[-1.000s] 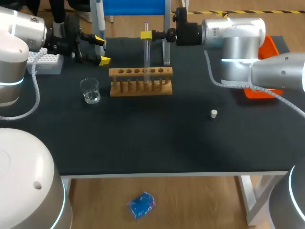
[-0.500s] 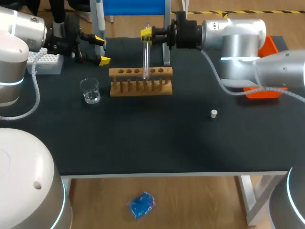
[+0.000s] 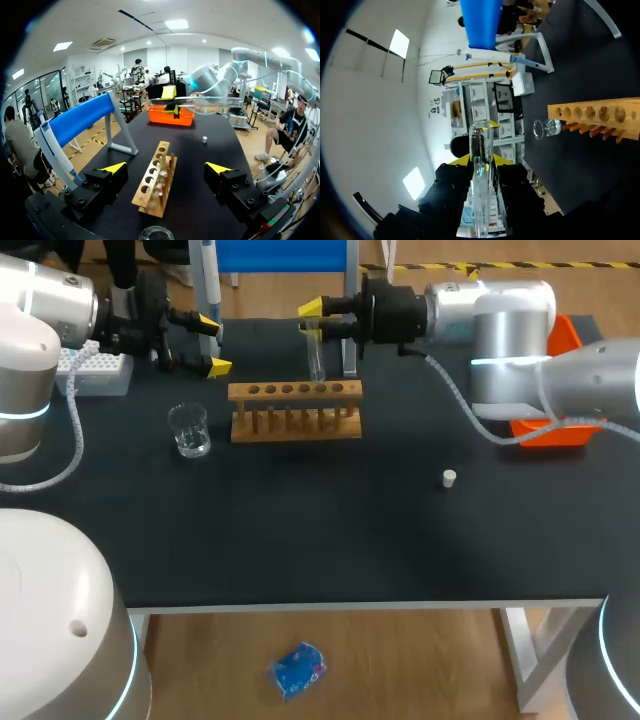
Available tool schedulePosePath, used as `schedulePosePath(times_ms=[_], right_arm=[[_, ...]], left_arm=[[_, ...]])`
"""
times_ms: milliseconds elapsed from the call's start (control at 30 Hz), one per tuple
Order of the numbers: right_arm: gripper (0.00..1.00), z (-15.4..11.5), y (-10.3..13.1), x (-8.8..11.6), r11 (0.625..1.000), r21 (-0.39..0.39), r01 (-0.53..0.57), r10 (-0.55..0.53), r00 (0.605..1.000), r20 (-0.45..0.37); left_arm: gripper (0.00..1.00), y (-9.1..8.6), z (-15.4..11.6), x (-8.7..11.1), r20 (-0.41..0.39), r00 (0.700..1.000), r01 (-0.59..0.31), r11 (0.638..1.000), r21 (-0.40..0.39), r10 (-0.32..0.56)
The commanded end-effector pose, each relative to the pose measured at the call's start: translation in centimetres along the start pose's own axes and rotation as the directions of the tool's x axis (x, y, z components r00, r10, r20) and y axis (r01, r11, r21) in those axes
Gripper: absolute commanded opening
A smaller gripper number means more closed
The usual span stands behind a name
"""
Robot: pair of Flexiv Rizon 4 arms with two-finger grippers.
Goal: Invert the test tube, pick up the pipette, mount the tip to pipette, aspirate from beaker and dispense into the tube, eject the tip, return the pipette, and cap with the stopper.
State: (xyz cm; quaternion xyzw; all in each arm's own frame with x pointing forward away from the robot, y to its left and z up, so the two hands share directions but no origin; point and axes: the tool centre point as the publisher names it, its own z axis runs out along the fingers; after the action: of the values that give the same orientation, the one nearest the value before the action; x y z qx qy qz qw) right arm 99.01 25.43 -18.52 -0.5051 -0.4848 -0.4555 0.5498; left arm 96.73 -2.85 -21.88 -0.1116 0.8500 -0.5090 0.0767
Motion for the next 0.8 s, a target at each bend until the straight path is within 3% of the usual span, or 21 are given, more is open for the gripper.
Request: schedulePosePath(times_ms=[33,633,700,733,800], right_arm=[[0.00,-0.2,0.9,-0.2,0.999,0.049,0.023,-0.023,1.000,0.003],[0.00,-0.2,0.9,-0.4,0.997,0.036,0.064,-0.064,0.998,0.013],[0.00,-0.2,0.9,-0.4,0.997,0.036,0.064,-0.064,0.998,0.013],[0.00,-0.2,0.9,-0.4,0.997,0.036,0.064,-0.064,0.998,0.013],[0.00,-0.2,0.9,-0.4,0.997,0.036,0.064,-0.064,0.998,0.013]], left_arm=[[1.00,-0.1,-0.1,0.0,-0.001,1.000,0.001,1.000,-0.004,-0.001],[1.00,-0.1,-0.1,0.0,-0.001,1.000,0.001,1.000,-0.004,-0.001],[1.00,-1.9,-0.6,0.6,0.108,0.977,-0.186,0.982,-0.003,0.186],[1.00,-3.1,-1.0,1.5,0.187,0.928,-0.331,0.943,0.013,0.323],[1.00,-4.3,-1.3,3.3,0.264,0.828,-0.522,0.852,0.037,0.495]])
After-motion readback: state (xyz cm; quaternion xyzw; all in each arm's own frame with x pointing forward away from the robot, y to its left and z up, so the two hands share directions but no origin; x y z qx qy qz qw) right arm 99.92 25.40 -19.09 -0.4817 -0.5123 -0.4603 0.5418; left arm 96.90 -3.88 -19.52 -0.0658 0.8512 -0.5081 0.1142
